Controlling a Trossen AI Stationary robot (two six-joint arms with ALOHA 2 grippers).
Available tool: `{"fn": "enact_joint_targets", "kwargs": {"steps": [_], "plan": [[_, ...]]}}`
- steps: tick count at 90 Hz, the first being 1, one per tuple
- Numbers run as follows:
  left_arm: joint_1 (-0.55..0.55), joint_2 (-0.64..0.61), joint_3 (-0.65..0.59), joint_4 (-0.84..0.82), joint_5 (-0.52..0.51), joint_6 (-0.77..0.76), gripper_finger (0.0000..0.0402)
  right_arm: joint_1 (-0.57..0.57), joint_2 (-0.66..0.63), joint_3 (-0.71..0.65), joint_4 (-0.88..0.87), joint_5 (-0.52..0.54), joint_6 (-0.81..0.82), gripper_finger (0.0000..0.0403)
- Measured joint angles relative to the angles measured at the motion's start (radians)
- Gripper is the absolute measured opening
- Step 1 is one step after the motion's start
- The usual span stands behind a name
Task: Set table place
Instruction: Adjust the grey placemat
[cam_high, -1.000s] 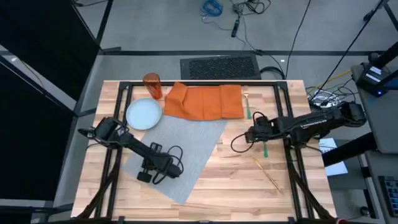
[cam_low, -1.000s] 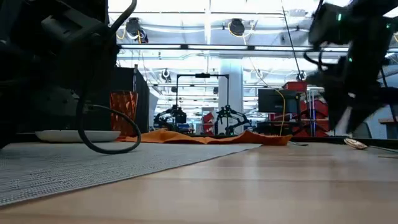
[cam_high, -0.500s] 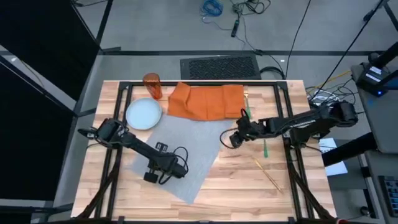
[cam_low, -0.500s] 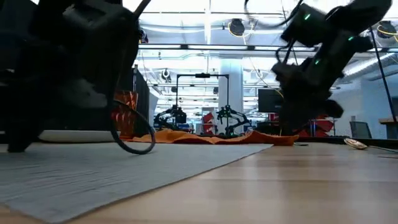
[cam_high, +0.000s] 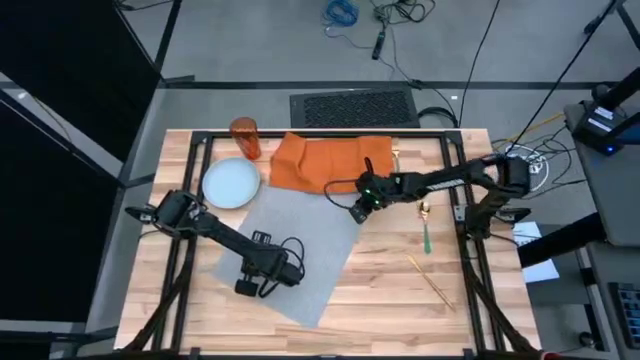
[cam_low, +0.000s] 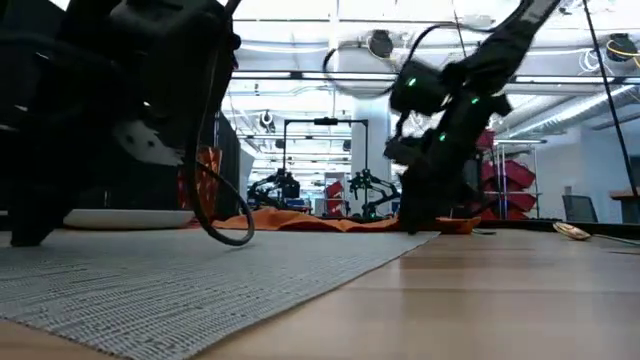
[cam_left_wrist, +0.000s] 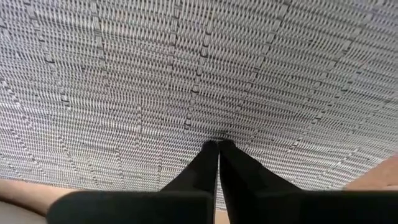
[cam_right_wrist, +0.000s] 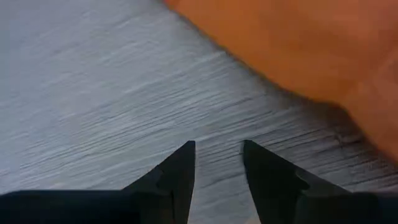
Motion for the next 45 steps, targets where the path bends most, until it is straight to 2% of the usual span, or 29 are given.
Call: {"fn": "enact_joint_targets", "kwargs": {"steps": [10,19,27,45], "plan": [[-0.001,0.000,0.000,0.003,0.001,-0.001,0.0000,-0.007,0.067,0.035,-0.049,-0.054,-0.009,0.0106],[0.001,0.000,0.000,0.003,-0.023,-0.017,0.0000,0.032,0.076,0.041,-0.065,-0.007,-0.007,0.0088],[0.013,0.000,-0.001,0.004,-0.035,-0.023,0.0000,0.078,0.043,0.036,-0.092,0.013,0.018,0.0070],[0.040,0.000,-0.003,0.005,-0.035,-0.024,0.0000,0.180,-0.038,0.024,-0.195,-0.032,0.106,0.0042]]}}
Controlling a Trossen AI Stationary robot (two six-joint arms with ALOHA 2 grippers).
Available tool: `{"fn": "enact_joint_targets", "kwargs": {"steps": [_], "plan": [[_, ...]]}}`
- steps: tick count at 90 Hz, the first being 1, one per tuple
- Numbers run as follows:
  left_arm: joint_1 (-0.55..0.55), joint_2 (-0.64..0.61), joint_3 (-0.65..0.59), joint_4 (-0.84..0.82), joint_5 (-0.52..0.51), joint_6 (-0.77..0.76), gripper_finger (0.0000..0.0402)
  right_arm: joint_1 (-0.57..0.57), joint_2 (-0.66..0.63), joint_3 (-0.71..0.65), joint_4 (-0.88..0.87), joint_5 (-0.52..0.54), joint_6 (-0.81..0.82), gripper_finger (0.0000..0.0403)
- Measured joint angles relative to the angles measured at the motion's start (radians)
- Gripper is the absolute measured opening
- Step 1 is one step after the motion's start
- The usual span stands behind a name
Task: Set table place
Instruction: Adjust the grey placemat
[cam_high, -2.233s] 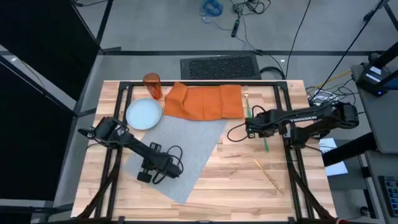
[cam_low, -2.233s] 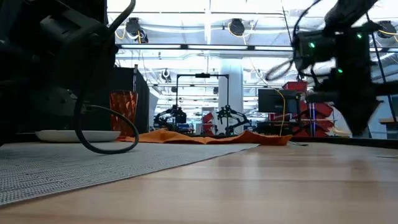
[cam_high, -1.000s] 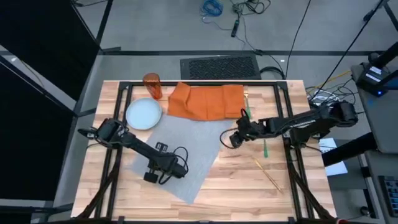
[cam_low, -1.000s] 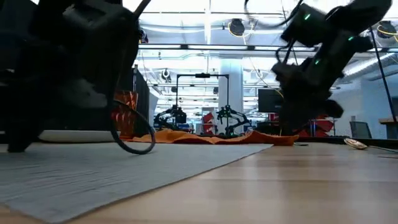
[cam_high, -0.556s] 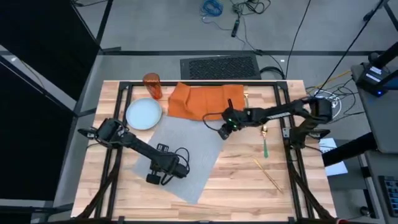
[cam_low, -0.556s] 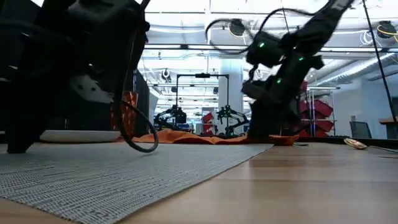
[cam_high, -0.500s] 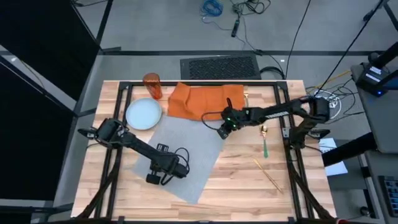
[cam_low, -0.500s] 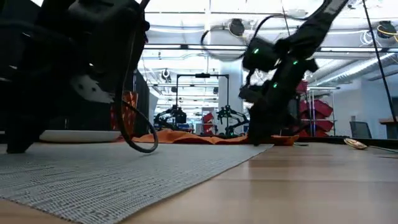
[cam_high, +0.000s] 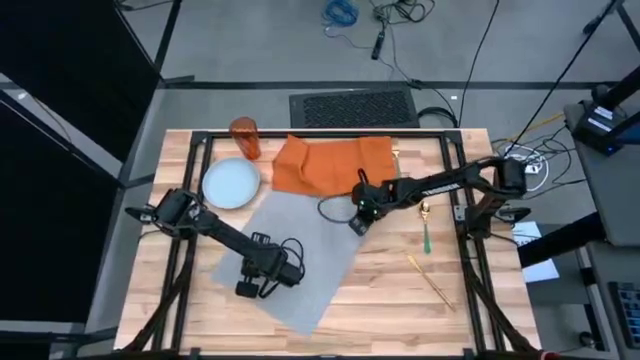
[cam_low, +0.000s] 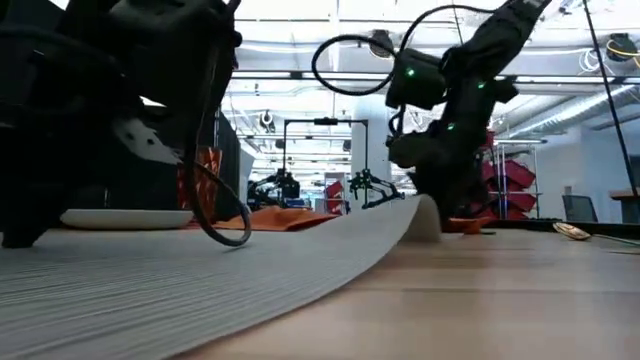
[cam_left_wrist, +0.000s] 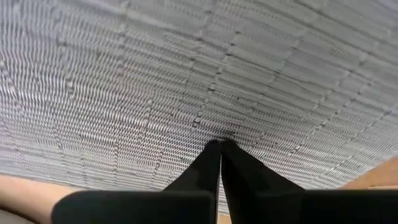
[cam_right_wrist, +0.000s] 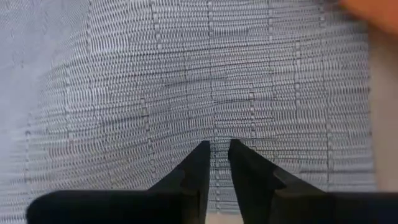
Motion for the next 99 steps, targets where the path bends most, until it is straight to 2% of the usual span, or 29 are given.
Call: {"fn": "enact_joint_targets", "kwargs": {"steps": [23,49,73,99], "plan": [[0.009,-0.001,-0.040,-0.004,-0.017,0.013,0.0000,0.173,-0.011,0.001,-0.086,0.019,0.130,0.0038],[0.020,-0.001,-0.097,-0.037,-0.042,0.033,0.0000,0.395,-0.010,0.002,-0.052,0.021,0.327,0.0038],[0.096,0.001,-0.086,-0.037,-0.048,0.061,0.0000,0.565,-0.008,0.000,-0.006,0.057,0.505,0.0038],[0.199,0.006,0.015,-0.019,-0.212,0.116,0.0000,0.655,-0.007,0.000,-0.008,0.069,0.613,0.0038]]}}
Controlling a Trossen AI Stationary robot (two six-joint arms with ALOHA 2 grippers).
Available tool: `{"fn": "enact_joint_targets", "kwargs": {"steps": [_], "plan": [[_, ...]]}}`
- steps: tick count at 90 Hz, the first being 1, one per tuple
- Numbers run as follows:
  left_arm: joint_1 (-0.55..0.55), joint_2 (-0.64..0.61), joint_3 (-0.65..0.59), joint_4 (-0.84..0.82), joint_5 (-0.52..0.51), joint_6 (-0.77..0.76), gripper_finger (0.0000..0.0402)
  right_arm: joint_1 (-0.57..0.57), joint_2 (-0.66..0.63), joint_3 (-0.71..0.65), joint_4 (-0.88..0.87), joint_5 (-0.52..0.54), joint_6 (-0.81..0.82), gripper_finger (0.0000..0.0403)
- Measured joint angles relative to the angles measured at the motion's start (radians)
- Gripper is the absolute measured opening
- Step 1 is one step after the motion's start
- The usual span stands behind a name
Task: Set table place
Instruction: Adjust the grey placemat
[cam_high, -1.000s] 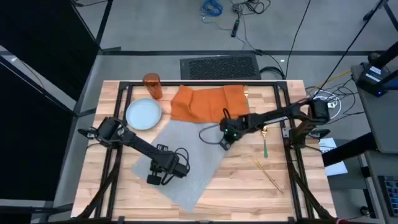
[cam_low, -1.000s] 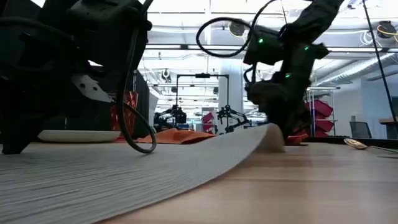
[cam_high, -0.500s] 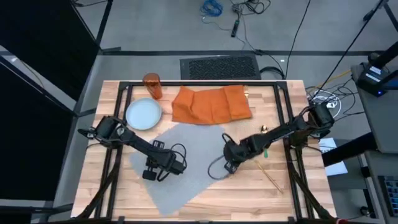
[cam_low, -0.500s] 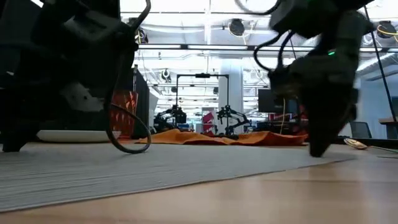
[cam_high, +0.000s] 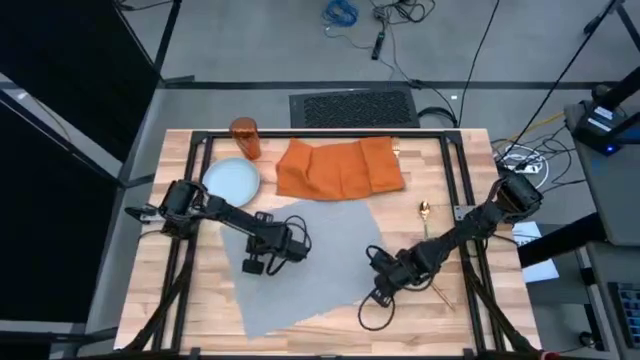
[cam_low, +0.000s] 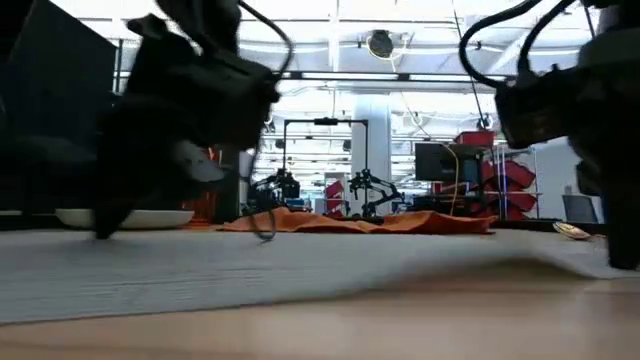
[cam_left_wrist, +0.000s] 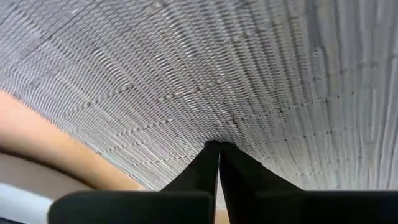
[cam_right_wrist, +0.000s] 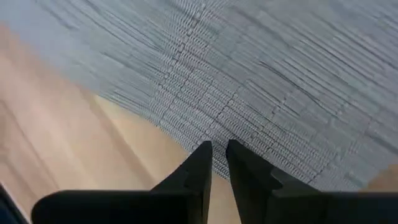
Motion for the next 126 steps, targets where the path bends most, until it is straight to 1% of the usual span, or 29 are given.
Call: {"fn": "enact_joint_targets", "kwargs": {"steps": [10,23,32,50,57,68,73,80,102,115,126], "plan": [[0.047,0.000,0.054,0.020,-0.021,0.025,0.0000,0.022,0.000,0.001,0.006,0.013,0.027,0.0038],[0.086,0.000,0.077,-0.036,-0.026,0.044,0.0000,0.053,0.001,0.002,0.035,0.014,0.047,0.0038],[0.088,-0.001,0.066,-0.082,-0.023,0.045,0.0000,0.068,0.010,0.025,0.033,0.020,0.041,0.0038],[0.058,-0.001,0.036,-0.085,0.003,0.043,0.0000,0.095,0.019,0.103,0.029,0.048,-0.010,0.0038],[0.045,-0.002,0.036,-0.072,0.005,0.042,0.0000,0.109,0.020,0.141,-0.010,0.101,-0.048,0.0038],[0.028,-0.002,0.053,-0.069,0.008,0.016,0.0000,0.111,0.020,0.205,-0.156,0.183,-0.075,0.0038],[0.019,-0.003,0.064,-0.064,0.018,0.000,0.0000,0.089,0.020,0.211,-0.193,0.201,-0.100,0.0038],[0.002,-0.003,0.074,-0.051,0.034,-0.013,0.0000,0.038,0.020,0.210,-0.192,0.201,-0.155,0.0038],[-0.026,-0.004,0.095,-0.016,0.046,-0.043,0.0000,-0.149,0.020,0.207,-0.206,0.231,-0.396,0.0038],[-0.022,-0.004,0.095,0.020,0.045,-0.065,0.0000,-0.266,0.019,0.185,-0.227,0.230,-0.470,0.0038],[-0.022,-0.004,0.095,0.048,0.044,-0.067,0.0000,-0.324,0.018,0.158,-0.192,0.201,-0.516,0.0038]]}}
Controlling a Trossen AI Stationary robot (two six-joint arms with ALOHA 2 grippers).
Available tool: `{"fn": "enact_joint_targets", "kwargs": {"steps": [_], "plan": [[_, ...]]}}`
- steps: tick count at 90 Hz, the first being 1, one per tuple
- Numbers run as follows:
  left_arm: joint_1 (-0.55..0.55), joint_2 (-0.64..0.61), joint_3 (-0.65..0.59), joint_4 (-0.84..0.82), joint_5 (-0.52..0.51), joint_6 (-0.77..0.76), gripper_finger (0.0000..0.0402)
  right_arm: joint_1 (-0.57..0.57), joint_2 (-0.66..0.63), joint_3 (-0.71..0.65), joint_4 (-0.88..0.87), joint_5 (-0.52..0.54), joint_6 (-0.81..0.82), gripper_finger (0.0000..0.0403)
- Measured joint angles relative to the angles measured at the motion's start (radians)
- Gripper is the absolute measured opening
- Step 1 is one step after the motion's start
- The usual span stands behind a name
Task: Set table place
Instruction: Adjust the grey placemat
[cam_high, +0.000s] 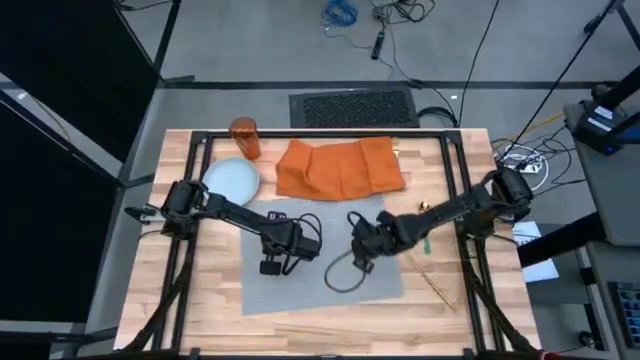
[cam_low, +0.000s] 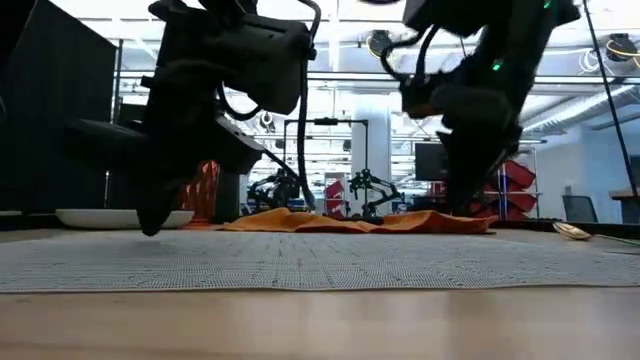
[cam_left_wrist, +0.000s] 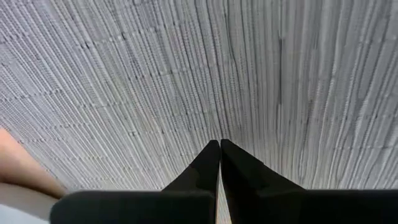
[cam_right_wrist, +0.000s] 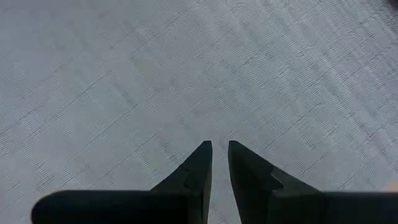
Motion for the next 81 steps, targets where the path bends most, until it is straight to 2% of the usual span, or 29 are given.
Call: {"fn": "enact_joint_targets", "kwargs": {"steps": [32,55,81], "plan": [[0.000,0.000,0.000,0.050,0.002,0.000,0.0000,-0.040,0.000,-0.053,0.066,-0.048,-0.023,0.0038],[-0.007,0.004,0.001,0.081,0.020,0.000,0.0000,-0.011,0.007,-0.054,0.062,-0.051,0.007,0.0038],[-0.031,0.005,0.002,0.092,0.020,0.000,0.0000,0.062,0.081,-0.051,0.087,-0.057,0.080,0.0038]]}}
